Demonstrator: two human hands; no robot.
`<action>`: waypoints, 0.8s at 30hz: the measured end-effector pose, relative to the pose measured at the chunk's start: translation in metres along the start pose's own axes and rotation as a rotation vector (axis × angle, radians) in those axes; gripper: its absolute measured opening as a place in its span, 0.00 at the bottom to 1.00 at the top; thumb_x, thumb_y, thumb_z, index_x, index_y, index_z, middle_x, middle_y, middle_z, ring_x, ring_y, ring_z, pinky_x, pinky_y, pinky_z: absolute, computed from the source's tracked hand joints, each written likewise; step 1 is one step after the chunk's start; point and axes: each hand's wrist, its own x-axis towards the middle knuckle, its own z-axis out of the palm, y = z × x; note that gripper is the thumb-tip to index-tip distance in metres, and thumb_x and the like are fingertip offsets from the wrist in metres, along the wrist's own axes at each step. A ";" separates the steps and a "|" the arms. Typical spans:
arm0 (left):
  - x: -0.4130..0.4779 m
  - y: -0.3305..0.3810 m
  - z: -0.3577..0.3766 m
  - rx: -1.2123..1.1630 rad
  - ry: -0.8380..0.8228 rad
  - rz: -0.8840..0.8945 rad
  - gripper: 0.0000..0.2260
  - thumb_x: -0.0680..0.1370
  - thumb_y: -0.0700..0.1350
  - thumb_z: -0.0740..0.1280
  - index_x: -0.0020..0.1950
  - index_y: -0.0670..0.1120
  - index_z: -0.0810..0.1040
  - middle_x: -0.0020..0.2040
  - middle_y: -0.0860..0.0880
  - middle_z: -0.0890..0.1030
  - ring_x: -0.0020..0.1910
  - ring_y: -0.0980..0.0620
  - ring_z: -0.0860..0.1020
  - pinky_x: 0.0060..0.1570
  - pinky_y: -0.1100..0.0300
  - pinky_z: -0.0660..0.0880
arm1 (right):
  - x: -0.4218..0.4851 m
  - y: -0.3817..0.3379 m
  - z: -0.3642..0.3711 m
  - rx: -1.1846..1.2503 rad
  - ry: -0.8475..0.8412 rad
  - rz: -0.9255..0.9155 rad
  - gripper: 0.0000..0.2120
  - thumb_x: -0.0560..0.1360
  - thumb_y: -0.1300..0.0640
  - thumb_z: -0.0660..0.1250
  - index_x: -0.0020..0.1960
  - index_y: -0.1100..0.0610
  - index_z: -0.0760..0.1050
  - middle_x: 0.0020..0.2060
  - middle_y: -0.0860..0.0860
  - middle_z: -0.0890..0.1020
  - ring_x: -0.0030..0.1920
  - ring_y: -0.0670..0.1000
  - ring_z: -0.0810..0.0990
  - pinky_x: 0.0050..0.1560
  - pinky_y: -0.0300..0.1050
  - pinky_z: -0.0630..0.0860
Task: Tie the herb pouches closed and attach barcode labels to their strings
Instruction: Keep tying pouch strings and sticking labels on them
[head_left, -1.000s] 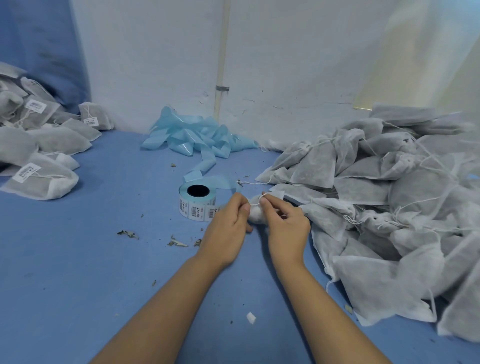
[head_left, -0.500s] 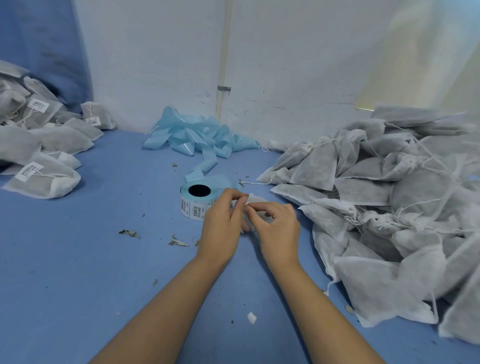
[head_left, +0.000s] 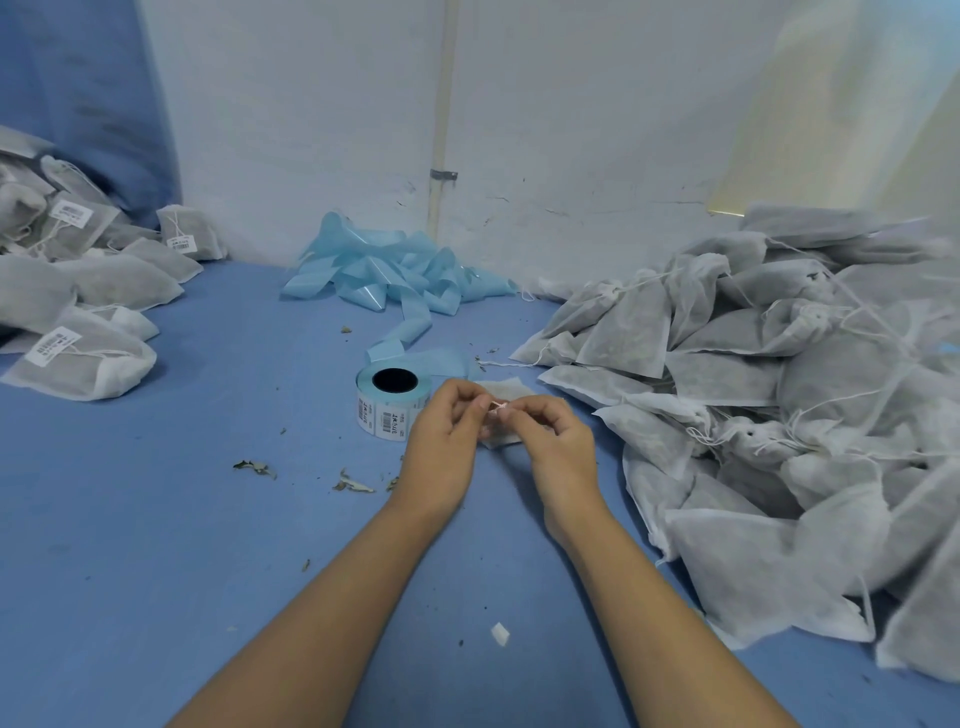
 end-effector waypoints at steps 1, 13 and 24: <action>0.000 0.000 0.000 0.010 -0.001 0.005 0.07 0.80 0.37 0.61 0.44 0.45 0.73 0.38 0.53 0.80 0.36 0.64 0.77 0.40 0.73 0.71 | 0.001 0.001 -0.001 0.004 -0.006 0.045 0.12 0.81 0.67 0.53 0.43 0.58 0.70 0.29 0.42 0.81 0.30 0.35 0.77 0.31 0.26 0.73; 0.002 -0.004 -0.003 0.075 0.025 -0.062 0.07 0.78 0.39 0.65 0.41 0.48 0.77 0.34 0.51 0.78 0.32 0.62 0.76 0.38 0.70 0.73 | -0.005 -0.015 0.004 0.232 0.005 0.079 0.29 0.81 0.68 0.49 0.29 0.53 0.79 0.23 0.44 0.79 0.26 0.37 0.78 0.29 0.27 0.74; 0.002 -0.003 0.000 0.251 0.035 -0.093 0.05 0.78 0.42 0.66 0.42 0.48 0.78 0.39 0.50 0.80 0.37 0.57 0.76 0.39 0.68 0.70 | -0.011 -0.026 0.008 0.417 0.073 0.133 0.37 0.81 0.64 0.48 0.18 0.52 0.77 0.20 0.44 0.77 0.22 0.38 0.76 0.26 0.27 0.72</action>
